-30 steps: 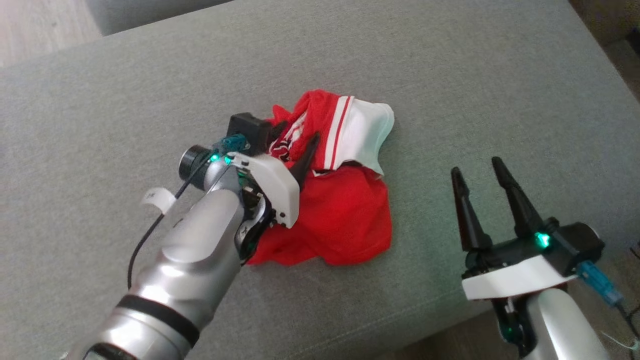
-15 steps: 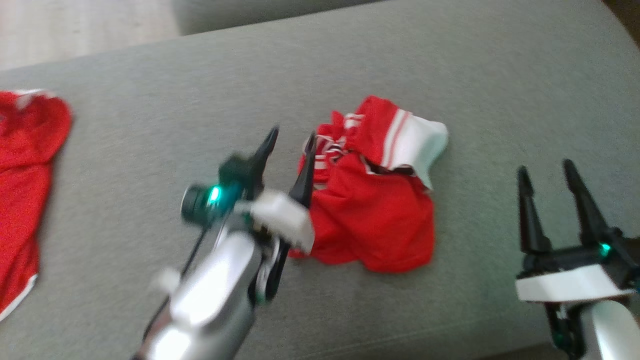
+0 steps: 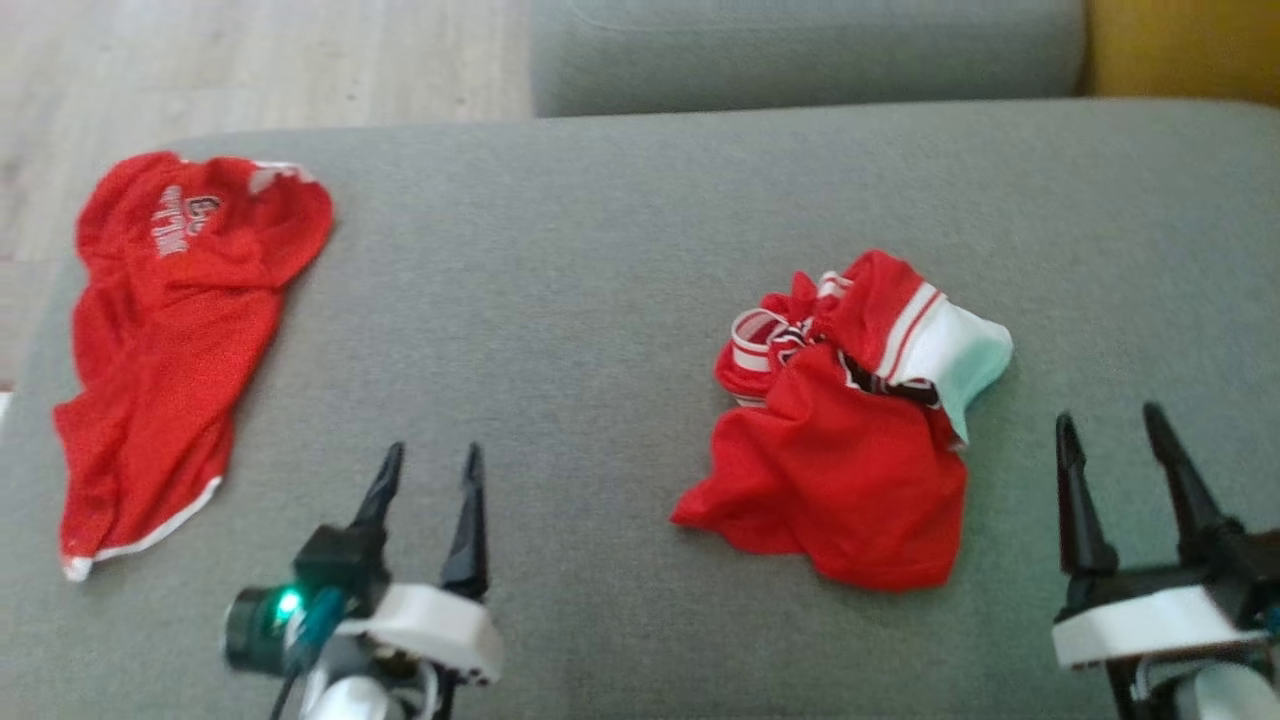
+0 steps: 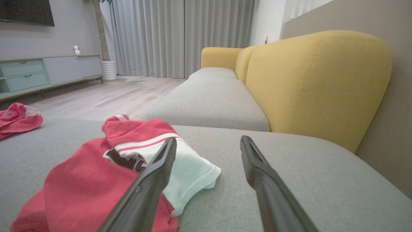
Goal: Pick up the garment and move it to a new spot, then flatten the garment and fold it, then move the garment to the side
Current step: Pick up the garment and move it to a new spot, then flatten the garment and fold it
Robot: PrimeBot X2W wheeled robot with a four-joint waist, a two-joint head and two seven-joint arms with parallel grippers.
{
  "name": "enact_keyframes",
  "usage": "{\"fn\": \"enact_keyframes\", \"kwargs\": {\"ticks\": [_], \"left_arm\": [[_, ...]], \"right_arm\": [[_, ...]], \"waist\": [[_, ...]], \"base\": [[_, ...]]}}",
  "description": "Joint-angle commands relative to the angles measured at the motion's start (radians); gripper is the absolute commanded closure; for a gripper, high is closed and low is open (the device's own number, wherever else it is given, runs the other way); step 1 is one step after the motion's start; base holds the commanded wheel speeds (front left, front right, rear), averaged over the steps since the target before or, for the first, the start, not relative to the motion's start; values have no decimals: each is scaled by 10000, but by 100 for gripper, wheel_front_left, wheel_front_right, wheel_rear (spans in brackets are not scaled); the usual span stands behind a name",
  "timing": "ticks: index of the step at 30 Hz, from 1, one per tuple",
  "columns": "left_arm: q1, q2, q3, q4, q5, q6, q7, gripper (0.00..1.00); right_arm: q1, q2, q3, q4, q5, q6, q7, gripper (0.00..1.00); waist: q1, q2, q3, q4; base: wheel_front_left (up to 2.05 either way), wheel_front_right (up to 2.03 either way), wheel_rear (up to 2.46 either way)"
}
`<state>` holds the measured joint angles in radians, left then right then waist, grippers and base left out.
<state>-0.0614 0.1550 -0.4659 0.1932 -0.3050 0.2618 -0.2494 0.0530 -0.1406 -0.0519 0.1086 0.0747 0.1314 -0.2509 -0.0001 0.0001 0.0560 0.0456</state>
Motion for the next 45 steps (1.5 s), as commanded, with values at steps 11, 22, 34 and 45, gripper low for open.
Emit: {"fn": "enact_keyframes", "kwargs": {"ticks": [11, 22, 34, 45], "left_arm": [[1143, -271, 2130, -772, 1026, -1000, -123, 0], [1192, -803, 2634, -688, 1338, -1727, -124, 0], [-853, -1043, -889, 1324, -888, -3552, 479, 0], [-2732, -1046, -2434, 3784, -2445, -3308, 840, 0]], "right_arm": [[200, 152, 154, 670, -39, -7, -108, 0], [90, 115, 312, 699, 1, -7, -108, 0], [-399, -61, 762, 533, 126, -7, -109, 0], [-667, -70, 997, 514, 237, -7, -109, 0]], "waist": [[1, -1, -442, 491], [1, -1, -370, 311], [1, -1, 261, -518], [1, -1, 657, -1513]], "base": [[0, 0, 0], [0, 0, 0], [0, 0, 0], [0, 0, 0]]}}
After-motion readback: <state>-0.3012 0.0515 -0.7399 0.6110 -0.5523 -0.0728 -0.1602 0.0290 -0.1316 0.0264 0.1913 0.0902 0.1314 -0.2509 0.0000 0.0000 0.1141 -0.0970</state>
